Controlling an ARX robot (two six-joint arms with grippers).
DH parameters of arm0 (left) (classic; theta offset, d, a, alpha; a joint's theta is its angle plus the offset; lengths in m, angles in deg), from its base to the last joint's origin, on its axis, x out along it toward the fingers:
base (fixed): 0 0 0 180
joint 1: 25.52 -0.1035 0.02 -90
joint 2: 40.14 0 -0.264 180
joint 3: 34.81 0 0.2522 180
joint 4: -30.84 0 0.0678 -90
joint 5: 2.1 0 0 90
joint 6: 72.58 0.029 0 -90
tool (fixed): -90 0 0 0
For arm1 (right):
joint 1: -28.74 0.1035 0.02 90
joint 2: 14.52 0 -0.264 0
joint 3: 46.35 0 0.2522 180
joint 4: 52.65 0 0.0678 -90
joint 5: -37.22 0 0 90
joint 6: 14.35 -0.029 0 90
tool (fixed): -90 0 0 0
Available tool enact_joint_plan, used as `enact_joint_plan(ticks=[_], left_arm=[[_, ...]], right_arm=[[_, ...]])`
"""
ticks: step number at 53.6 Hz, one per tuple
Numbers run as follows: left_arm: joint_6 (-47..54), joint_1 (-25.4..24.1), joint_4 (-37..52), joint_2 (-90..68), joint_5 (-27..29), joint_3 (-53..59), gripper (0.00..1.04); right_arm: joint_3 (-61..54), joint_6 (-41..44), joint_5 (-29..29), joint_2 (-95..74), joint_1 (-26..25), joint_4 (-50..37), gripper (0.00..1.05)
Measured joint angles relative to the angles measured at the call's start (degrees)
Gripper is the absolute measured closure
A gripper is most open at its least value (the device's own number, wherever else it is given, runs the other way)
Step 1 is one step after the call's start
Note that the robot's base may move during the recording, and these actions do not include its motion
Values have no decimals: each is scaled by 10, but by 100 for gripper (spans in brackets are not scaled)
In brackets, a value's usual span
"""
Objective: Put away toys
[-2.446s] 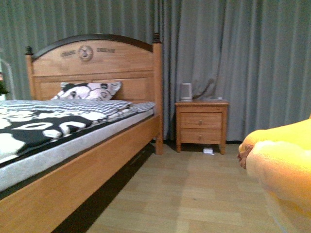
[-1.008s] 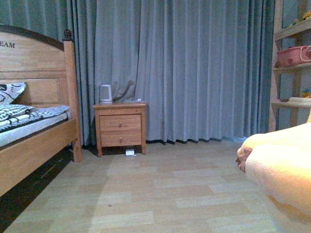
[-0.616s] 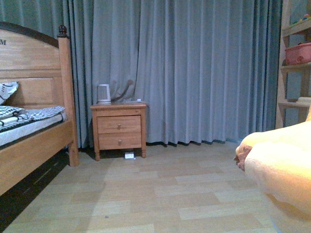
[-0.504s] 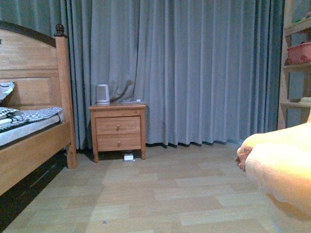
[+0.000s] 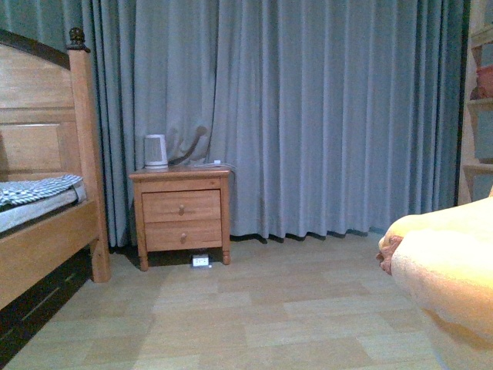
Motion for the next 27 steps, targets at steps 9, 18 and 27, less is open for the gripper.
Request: enact_joint_plan(ticks=[9, 18, 27], left_arm=[[0, 0, 0, 0, 0, 0, 6], [0, 0, 0, 0, 0, 0, 6], [0, 0, 0, 0, 0, 0, 6]], right_arm=[[0, 0, 0, 0, 0, 0, 88], [0, 0, 0, 0, 0, 0, 88], [0, 0, 0, 0, 0, 0, 88]])
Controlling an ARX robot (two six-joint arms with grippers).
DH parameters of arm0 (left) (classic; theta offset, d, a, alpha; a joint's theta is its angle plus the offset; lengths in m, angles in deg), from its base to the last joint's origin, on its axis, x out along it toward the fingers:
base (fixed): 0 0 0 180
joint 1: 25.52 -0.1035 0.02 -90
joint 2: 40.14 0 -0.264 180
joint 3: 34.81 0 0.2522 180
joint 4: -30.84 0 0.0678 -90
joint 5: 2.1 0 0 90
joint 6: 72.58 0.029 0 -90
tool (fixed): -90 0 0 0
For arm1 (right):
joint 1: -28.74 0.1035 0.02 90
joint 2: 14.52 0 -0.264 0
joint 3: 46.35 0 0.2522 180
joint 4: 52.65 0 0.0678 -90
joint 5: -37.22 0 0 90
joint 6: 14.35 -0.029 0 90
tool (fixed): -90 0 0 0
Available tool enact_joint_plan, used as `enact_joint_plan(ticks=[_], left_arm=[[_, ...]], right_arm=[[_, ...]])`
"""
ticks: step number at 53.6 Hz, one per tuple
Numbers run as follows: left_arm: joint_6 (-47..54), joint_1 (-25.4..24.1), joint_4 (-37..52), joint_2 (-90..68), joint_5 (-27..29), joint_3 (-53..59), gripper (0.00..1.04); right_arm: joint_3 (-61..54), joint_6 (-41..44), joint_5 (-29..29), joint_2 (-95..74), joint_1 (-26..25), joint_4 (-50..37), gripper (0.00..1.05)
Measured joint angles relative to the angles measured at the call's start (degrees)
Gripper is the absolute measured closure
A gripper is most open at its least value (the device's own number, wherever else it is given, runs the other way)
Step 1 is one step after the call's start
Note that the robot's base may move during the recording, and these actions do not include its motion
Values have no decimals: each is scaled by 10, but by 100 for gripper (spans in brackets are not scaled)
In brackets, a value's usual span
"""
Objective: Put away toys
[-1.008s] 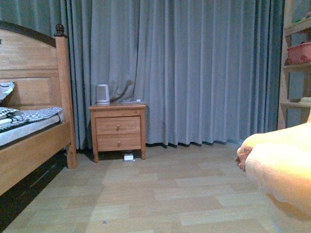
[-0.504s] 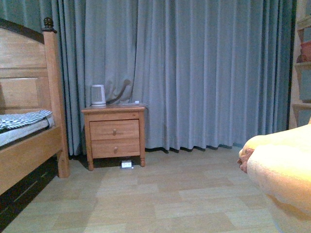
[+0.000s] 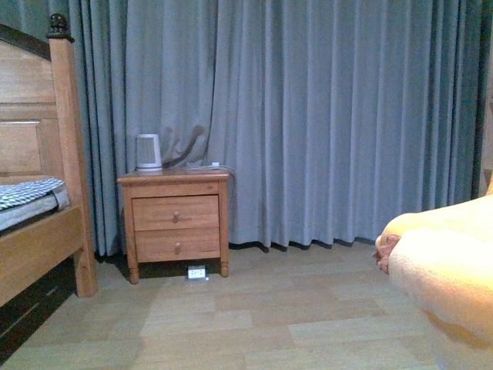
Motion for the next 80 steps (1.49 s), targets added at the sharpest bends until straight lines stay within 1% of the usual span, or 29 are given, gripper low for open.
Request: enact_joint_plan(ticks=[80], left_arm=[[0, 0, 0, 0, 0, 0, 6]], right_arm=[[0, 0, 0, 0, 0, 0, 88]])
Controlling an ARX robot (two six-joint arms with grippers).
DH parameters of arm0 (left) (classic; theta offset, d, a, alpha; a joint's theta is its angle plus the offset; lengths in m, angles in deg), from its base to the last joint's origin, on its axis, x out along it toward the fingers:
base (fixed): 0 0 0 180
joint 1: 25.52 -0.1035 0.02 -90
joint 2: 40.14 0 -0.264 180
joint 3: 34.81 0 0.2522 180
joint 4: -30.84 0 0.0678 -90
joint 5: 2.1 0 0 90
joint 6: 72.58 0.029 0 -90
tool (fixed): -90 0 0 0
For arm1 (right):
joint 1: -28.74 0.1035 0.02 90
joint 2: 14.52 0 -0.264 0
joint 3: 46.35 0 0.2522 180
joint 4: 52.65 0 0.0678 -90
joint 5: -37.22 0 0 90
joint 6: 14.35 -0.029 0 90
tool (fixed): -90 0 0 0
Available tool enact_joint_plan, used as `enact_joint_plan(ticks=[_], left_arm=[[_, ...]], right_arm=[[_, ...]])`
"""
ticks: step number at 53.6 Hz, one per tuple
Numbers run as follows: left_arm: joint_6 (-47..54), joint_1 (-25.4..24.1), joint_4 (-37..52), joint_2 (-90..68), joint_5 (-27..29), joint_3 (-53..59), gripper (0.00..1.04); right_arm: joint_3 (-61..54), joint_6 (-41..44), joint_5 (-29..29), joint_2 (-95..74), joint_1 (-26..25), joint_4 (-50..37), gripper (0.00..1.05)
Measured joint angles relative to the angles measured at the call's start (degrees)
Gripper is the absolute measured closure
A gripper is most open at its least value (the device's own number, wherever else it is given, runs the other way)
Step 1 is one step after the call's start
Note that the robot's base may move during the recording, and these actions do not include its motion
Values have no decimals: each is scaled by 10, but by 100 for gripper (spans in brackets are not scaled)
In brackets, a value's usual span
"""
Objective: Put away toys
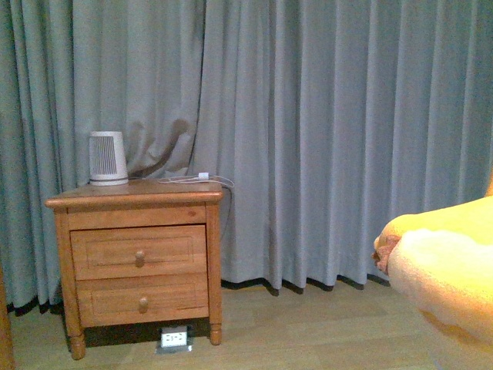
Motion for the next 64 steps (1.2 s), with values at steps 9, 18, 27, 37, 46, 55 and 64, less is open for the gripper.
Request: enact_joint_plan(ticks=[9, 18, 27, 37, 46, 55, 64], left_arm=[[0, 0, 0, 0, 0, 0, 6], [0, 0, 0, 0, 0, 0, 6], [0, 0, 0, 0, 0, 0, 6], [0, 0, 0, 0, 0, 0, 6], [0, 0, 0, 0, 0, 0, 6], [0, 0, 0, -1, 0, 0, 6], [0, -1, 0, -1, 3, 0, 6]], right_arm=[[0, 0, 0, 0, 0, 0, 88], [0, 0, 0, 0, 0, 0, 88], [0, 0, 0, 0, 0, 0, 88], [0, 0, 0, 0, 0, 0, 88], [0, 0, 0, 0, 0, 0, 88], [0, 0, 2, -1, 0, 0, 88], [0, 0, -5, -2, 1, 0, 88]])
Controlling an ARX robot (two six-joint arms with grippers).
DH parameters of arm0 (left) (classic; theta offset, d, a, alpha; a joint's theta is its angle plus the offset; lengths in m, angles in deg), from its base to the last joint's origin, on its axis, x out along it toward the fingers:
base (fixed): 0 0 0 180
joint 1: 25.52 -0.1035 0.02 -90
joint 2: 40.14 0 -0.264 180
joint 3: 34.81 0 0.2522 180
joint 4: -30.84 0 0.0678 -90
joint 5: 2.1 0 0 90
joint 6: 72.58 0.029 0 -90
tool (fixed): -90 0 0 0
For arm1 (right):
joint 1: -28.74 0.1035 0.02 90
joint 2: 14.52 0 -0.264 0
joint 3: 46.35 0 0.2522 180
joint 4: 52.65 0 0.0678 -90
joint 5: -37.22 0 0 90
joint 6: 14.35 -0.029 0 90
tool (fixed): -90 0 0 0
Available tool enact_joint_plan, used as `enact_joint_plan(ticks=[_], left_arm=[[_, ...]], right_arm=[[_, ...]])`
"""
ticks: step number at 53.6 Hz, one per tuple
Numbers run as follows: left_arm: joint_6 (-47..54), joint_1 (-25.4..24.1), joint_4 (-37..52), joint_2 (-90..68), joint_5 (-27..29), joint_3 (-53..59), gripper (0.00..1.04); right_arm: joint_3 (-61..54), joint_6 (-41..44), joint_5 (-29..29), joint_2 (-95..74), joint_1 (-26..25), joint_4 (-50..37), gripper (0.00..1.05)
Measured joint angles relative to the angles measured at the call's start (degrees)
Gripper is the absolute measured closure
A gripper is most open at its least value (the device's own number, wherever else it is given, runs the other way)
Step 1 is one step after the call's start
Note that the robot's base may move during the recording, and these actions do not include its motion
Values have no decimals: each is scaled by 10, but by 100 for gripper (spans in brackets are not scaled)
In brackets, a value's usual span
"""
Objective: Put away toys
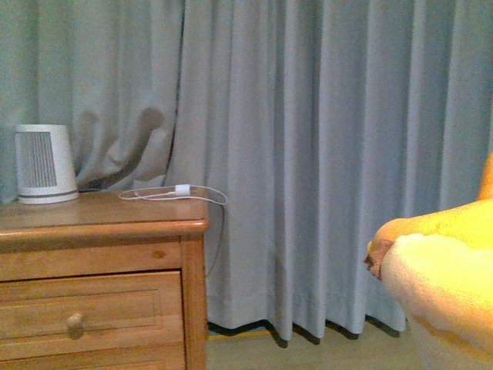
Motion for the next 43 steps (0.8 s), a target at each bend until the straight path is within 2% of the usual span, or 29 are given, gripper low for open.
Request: enact_joint_plan(ticks=[43], left_arm=[[0, 1, 0, 0, -2, 0, 6]], right_arm=[[0, 0, 5, 1, -1, 0, 88]])
